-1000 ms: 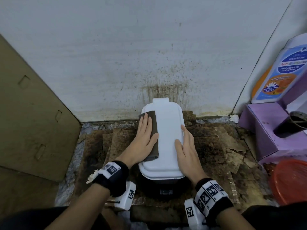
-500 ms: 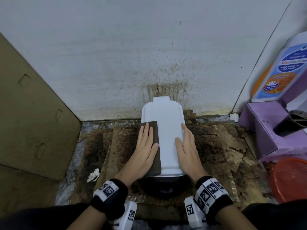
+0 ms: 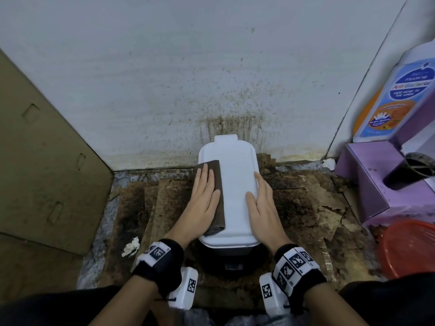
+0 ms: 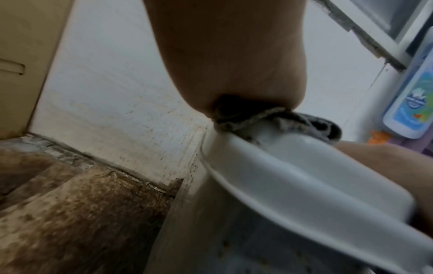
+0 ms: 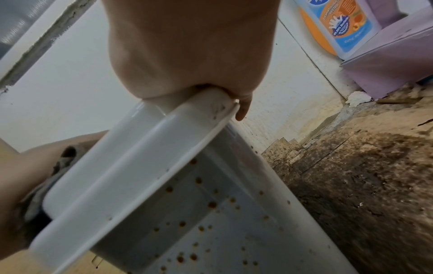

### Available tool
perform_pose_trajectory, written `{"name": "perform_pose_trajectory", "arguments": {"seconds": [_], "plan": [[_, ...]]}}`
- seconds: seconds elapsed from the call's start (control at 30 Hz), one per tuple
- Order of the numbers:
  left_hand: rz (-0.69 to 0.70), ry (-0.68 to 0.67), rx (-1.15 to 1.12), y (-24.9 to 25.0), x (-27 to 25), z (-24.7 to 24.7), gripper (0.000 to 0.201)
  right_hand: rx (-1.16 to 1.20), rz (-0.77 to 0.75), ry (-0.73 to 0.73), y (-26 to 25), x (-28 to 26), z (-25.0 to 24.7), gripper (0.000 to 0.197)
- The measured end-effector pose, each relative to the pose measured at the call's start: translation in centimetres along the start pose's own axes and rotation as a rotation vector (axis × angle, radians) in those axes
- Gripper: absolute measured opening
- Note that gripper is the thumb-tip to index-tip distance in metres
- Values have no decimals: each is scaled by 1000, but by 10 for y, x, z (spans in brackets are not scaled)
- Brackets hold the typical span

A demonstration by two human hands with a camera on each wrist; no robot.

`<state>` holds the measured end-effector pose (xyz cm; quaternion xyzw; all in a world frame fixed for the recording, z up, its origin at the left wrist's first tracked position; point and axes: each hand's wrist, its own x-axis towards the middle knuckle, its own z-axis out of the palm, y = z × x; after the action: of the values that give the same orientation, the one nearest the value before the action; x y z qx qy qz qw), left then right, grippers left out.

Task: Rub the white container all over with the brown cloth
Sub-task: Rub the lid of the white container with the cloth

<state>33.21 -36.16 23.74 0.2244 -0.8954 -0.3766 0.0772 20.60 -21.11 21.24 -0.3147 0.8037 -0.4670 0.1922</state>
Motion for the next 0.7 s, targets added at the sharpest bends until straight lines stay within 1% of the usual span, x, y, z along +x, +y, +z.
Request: {"name": "perform_pose_trajectory", "arguments": {"seconds": [0.07,0.13,0.23,0.3,0.4,0.5,0.57,0.63,0.7], "plan": [[22,33,54,2,-13,8,62,3,-4,4,0,0,0,55],[44,52,158,3,-25,15,63,14,3,8,-2,-1,0,55],[51,48,368,6,-31,22,73,45,16,-2,-4,-3,-3,55],[82,52,467,8,-31,24,81,81,35,-36,-6,-3,-5,54],[141,33,602,13,-30,26,80,161,87,-73,-10,-3,-8,54],[181,-23,650,24,-25,35,77,365,178,-66,-12,-1,-11,65],[193,-48,638,35,-17,44,75,467,188,-89,-12,-1,-13,72],[195,-46,616,47,-9,53,72,564,193,-107,-12,-1,-15,77],[206,-27,587,56,-2,59,76,659,223,-73,-14,-1,-17,77]]}}
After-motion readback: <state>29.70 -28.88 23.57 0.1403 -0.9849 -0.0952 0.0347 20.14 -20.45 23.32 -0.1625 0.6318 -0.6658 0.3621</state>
